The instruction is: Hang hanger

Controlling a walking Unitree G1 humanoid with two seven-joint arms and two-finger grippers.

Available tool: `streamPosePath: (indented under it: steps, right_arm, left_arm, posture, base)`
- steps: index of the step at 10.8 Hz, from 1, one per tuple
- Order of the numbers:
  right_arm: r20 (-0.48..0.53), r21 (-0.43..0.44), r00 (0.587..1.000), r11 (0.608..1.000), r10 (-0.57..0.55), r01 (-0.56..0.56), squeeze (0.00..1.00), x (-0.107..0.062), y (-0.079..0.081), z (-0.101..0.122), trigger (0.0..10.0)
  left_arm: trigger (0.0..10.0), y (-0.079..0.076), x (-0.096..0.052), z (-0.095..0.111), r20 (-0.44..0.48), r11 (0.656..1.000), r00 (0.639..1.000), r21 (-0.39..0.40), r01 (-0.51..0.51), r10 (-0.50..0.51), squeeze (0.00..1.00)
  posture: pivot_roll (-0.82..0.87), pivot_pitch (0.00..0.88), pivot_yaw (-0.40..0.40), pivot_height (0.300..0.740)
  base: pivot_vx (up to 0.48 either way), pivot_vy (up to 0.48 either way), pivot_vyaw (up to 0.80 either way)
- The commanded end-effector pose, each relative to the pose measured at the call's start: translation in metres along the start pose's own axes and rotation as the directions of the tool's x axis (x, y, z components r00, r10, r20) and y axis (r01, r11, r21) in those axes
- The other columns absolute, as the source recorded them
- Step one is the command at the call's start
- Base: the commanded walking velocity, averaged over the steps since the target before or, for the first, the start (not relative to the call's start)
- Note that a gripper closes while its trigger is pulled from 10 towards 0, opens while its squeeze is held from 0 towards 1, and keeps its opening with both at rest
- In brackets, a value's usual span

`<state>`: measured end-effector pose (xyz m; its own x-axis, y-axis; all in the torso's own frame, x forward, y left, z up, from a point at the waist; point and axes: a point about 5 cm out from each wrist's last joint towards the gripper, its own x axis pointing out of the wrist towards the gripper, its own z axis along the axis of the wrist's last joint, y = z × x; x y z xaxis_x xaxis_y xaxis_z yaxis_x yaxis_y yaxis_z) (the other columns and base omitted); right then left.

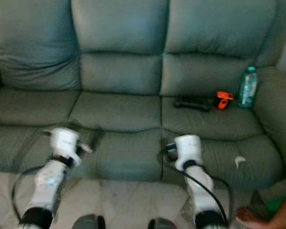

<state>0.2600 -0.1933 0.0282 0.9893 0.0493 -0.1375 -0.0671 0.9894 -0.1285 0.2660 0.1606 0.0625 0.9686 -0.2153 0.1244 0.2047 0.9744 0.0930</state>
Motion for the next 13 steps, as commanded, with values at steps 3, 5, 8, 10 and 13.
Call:
streamPosePath:
  steps: [3,5,8,10,13]
  right_arm:
    - [0.035,-0.010,0.988,0.988,-0.153,0.154,0.00,-0.037,-0.011,0.005,10.0]
    - [-0.007,-0.030,0.997,0.997,-0.071,0.071,0.00,-0.039,-0.008,0.015,10.0]
    - [0.072,-0.062,0.987,0.987,-0.144,0.148,0.00,-0.039,-0.010,0.035,10.0]
    - [0.025,-0.055,0.982,0.980,-0.189,0.191,0.00,-0.039,-0.001,0.024,10.0]
    - [0.085,-0.068,0.987,0.988,-0.134,0.140,0.00,-0.034,0.003,0.039,10.0]
  left_arm:
    - [10.0,0.013,-0.030,-0.003,-0.107,0.982,0.979,0.082,-0.168,0.176,0.00]
    - [10.0,0.008,-0.022,0.003,-0.123,0.996,0.992,0.093,0.006,0.006,0.00]
    - [10.0,-0.010,-0.016,0.007,-0.097,0.997,0.993,0.007,0.074,-0.073,0.00]
    - [10.0,-0.003,-0.022,-0.008,-0.154,0.998,0.986,0.030,-0.054,0.058,0.00]
    - [10.0,0.015,-0.021,-0.024,-0.187,0.985,0.969,0.084,-0.148,0.161,0.00]
  posture:
    - [-0.03,0.060,-0.021,0.740]
    - [-0.05,0.063,0.014,0.740]
    - [-0.05,0.067,0.032,0.740]
    - [-0.05,0.066,0.028,0.740]
    - [-0.05,0.070,0.022,0.740]
  base:
    - [0.000,0.000,0.00]
    - [0.000,0.000,0.00]
    - [0.000,0.000,0.27]
    - [0.000,0.000,0.80]
    - [0.000,0.000,0.80]
